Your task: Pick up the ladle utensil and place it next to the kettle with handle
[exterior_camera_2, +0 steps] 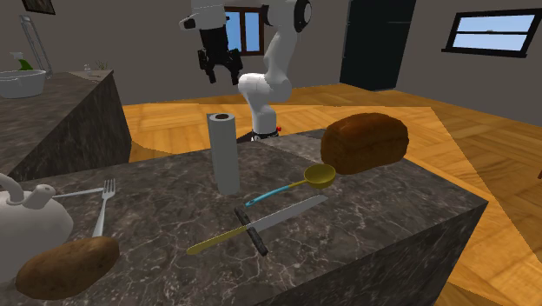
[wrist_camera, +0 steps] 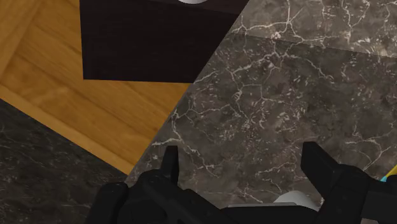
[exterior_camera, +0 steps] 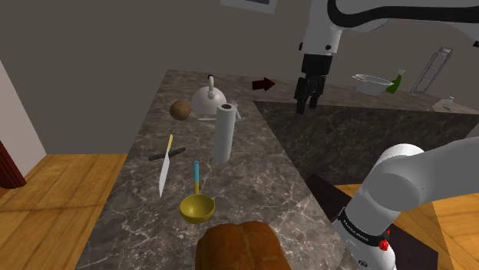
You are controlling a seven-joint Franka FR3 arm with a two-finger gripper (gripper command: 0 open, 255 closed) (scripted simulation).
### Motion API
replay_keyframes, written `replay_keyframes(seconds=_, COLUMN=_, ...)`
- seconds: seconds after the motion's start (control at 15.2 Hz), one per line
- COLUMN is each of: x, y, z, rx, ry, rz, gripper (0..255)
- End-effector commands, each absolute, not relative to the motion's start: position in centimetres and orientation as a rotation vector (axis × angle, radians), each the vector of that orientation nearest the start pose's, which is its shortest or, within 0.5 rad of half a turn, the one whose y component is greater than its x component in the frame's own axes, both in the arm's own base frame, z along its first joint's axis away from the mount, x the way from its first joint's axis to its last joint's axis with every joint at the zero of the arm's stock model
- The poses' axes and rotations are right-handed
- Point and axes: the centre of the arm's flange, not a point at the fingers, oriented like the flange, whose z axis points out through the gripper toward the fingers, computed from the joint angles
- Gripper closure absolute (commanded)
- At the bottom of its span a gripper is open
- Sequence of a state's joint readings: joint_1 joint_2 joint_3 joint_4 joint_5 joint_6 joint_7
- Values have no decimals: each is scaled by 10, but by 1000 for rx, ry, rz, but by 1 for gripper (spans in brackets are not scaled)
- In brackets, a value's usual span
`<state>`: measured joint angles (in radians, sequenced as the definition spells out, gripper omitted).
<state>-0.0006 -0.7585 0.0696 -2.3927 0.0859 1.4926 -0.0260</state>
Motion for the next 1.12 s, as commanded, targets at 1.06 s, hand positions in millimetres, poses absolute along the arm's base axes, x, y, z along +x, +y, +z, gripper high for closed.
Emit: replay_keyframes(seconds=1.06, x=306, y=203, z=453, rx=-2998, ry=414, rz=129, gripper=0)
